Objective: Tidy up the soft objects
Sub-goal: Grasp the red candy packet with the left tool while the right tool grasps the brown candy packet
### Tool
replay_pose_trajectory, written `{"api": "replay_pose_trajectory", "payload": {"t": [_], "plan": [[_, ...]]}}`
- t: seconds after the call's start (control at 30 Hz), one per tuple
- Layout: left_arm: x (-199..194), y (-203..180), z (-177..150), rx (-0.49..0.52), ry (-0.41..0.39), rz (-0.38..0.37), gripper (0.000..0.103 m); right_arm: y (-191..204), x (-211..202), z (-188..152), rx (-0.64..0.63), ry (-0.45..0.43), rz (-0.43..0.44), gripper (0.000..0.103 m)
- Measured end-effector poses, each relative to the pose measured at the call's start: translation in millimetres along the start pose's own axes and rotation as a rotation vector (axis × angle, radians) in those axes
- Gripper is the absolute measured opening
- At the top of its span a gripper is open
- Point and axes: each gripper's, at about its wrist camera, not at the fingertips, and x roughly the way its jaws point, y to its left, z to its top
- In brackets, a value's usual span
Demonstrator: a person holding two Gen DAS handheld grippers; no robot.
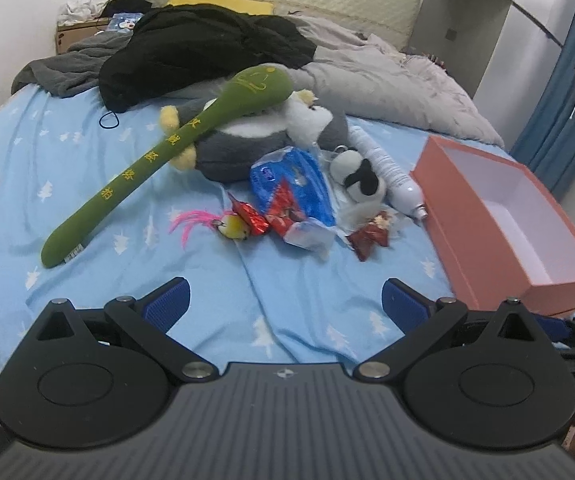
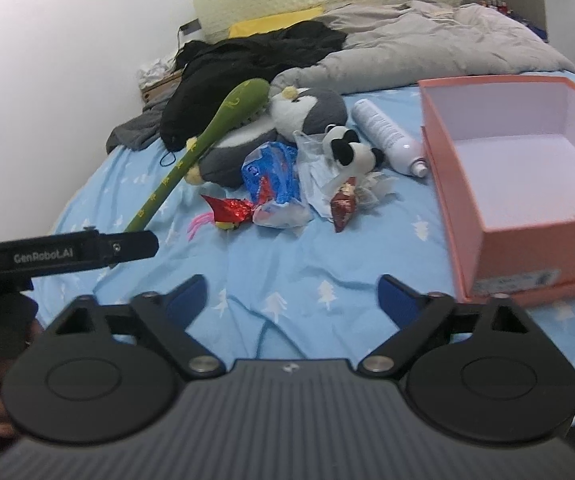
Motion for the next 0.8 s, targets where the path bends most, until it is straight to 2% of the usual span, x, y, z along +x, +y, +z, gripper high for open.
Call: {"api": "replay_pose_trajectory", "payload": {"t": [0.07, 0.17, 0.37, 0.5, 0.7, 0.8], "plan": [[14, 5, 4, 0.011, 0.006, 0.001, 0.102, 0, 13, 4, -0.004, 0.004, 0.003, 0.077], [35, 12, 10, 0.019, 0.008, 0.002, 0.102, -3, 33, 9, -0.002, 0.002, 0.001, 0.074], [73, 21, 26, 0.017, 0.003, -0.013, 0.099, -16, 72, 14, 0.024, -0.018, -0.013, 0.073], [100, 23, 37, 0.043, 0.013, -0.014, 0.099, -27, 101, 17, 0.055, 0.002, -0.027, 0.073], [126, 23, 61, 0.112, 0.009, -0.026, 0.099, -43, 137, 24, 0.110, 0.039, -0.045, 0.073], [140, 20, 74, 0.188, 0.012, -0.036, 0.099, -49, 153, 28, 0.132, 0.049, -0.048, 0.069]]}}
